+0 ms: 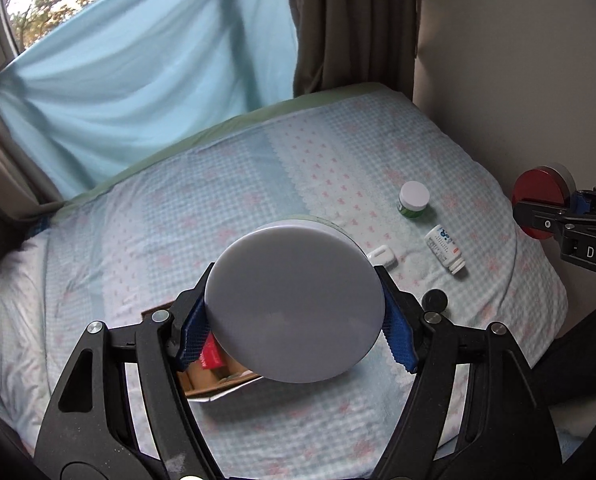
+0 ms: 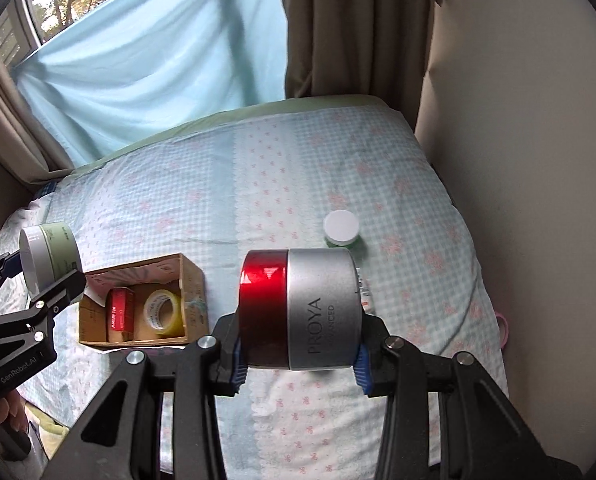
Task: Organize rigid objects
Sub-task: 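Carry the green jar with the left tool while the right tool carries the PROYA jar to the box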
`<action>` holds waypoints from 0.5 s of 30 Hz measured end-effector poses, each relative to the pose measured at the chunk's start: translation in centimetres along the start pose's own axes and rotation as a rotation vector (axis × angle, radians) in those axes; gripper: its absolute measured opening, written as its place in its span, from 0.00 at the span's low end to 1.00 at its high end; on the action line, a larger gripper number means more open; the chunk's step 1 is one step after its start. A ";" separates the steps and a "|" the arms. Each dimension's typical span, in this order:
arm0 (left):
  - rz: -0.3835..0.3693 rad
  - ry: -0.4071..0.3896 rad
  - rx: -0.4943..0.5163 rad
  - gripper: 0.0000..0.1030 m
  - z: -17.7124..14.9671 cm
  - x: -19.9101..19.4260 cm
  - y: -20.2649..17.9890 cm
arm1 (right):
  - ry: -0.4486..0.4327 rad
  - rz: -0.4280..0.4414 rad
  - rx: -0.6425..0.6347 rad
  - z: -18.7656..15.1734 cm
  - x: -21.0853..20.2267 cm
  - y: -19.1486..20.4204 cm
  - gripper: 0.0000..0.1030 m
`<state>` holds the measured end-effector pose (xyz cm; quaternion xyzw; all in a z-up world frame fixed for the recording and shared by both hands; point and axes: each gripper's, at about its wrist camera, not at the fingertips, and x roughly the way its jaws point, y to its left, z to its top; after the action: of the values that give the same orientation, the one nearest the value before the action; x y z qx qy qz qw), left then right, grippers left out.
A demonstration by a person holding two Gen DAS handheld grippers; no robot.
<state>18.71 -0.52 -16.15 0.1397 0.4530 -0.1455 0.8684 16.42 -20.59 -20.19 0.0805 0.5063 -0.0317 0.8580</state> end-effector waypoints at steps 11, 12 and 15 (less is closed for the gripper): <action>0.047 0.043 -0.053 0.68 -5.2 -1.3 15.0 | 0.020 0.113 -0.076 0.7 0.8 17.8 0.37; 0.050 0.049 -0.062 0.68 -5.6 -1.0 16.2 | 0.026 0.121 -0.086 0.8 1.3 19.1 0.37; 0.049 0.076 -0.101 0.68 -6.4 0.4 18.8 | 0.046 0.145 -0.119 0.9 2.5 22.4 0.37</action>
<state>21.27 19.08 -17.98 0.1123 0.4889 -0.0957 0.8598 21.49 1.39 -19.60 0.0665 0.5198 0.0626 0.8494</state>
